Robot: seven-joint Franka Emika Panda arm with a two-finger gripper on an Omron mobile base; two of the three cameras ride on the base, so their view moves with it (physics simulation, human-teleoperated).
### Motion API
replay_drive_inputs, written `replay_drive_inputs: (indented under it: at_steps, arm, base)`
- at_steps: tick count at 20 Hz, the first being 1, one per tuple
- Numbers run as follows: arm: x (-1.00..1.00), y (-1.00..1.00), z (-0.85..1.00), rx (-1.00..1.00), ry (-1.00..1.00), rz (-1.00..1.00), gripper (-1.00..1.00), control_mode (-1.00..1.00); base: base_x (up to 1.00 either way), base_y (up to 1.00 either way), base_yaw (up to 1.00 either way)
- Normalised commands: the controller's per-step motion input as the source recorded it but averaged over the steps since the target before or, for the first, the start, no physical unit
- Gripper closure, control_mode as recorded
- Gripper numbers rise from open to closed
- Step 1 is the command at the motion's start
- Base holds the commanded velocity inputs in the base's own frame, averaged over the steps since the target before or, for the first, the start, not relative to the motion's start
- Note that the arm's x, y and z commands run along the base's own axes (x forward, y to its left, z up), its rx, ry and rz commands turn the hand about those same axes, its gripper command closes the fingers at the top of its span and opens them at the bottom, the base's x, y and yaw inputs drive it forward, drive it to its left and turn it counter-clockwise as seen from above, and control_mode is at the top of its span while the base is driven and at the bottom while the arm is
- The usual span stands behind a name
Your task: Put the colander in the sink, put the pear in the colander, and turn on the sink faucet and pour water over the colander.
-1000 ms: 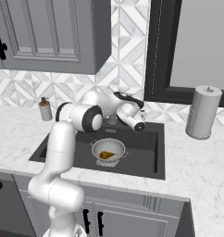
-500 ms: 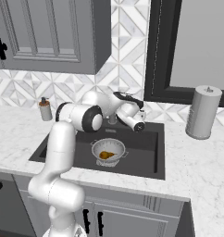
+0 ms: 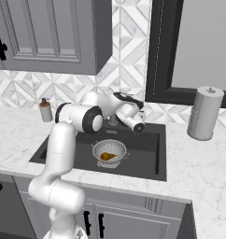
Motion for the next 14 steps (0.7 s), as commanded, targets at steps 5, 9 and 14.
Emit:
replay_drive_inputs:
  at_steps: [5,9,14]
  arm:
    - [0.08,0.0,0.0,0.0,0.0,0.0,-1.0,-1.0]
    - [0.06,0.0,0.0,0.0,0.0,0.0,-1.0,-1.0]
    - [0.04,0.0,0.0,0.0,0.0,0.0,-1.0,-1.0]
  base:
    - [0.0,0.0,0.0]
    - [0.0,0.0,0.0]
    - [0.0,0.0,0.0]
